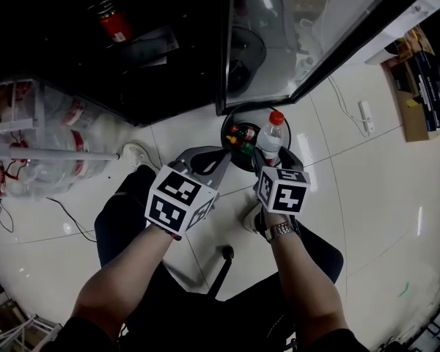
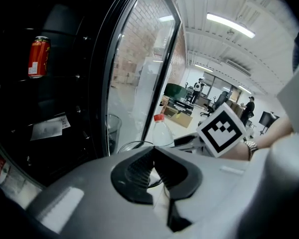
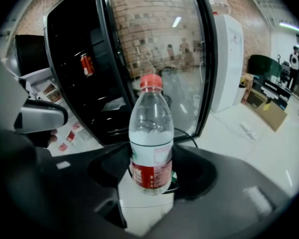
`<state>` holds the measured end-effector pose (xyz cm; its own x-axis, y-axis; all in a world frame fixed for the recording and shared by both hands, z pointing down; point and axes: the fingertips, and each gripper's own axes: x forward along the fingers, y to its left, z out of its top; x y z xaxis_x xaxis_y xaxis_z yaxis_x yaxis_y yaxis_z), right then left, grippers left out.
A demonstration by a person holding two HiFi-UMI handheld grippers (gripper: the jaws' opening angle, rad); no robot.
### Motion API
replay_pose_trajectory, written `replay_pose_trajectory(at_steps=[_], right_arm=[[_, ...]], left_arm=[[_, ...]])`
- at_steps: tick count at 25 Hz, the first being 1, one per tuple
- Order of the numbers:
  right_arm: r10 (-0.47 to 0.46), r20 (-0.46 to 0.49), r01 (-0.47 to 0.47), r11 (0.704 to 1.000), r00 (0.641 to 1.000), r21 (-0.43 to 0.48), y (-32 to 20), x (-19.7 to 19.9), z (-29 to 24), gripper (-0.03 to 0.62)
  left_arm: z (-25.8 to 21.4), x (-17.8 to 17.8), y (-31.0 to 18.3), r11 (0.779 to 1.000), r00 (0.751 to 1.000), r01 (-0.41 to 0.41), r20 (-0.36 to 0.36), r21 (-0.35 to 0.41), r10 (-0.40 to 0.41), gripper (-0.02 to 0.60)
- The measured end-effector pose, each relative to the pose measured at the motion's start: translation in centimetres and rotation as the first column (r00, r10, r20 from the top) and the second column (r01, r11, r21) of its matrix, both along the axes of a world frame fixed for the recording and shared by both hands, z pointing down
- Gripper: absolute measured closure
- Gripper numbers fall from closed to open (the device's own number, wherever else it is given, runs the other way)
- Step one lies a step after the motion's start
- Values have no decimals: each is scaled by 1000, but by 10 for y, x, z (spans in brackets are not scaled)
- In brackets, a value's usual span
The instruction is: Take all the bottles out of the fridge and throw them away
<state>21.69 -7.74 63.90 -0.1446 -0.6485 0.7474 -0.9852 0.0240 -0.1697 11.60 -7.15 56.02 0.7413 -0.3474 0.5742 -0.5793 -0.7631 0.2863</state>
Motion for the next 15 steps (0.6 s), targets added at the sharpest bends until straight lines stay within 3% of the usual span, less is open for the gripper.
replay_pose_trajectory(at_steps=[2, 3, 4, 15], right_arm=[[11, -17, -11, 1000, 1000, -11, -2, 3, 8, 347], [17, -30, -18, 1000, 999, -5, -5, 5, 8, 441], [24, -36, -24, 1000, 999, 3, -9, 6, 7, 468], [30, -24, -28, 997, 999, 74, -49, 1, -32, 468]], left_arm=[[6, -2, -4, 1000, 1000, 2, 5, -11, -2, 578], [8, -3, -6, 1000, 1000, 3, 7, -16, -3, 578], [10, -4, -9, 1000, 1000, 5, 10, -19, -4, 577], [-11, -18, -34, 1000, 1000, 28, 6, 9, -29, 578]])
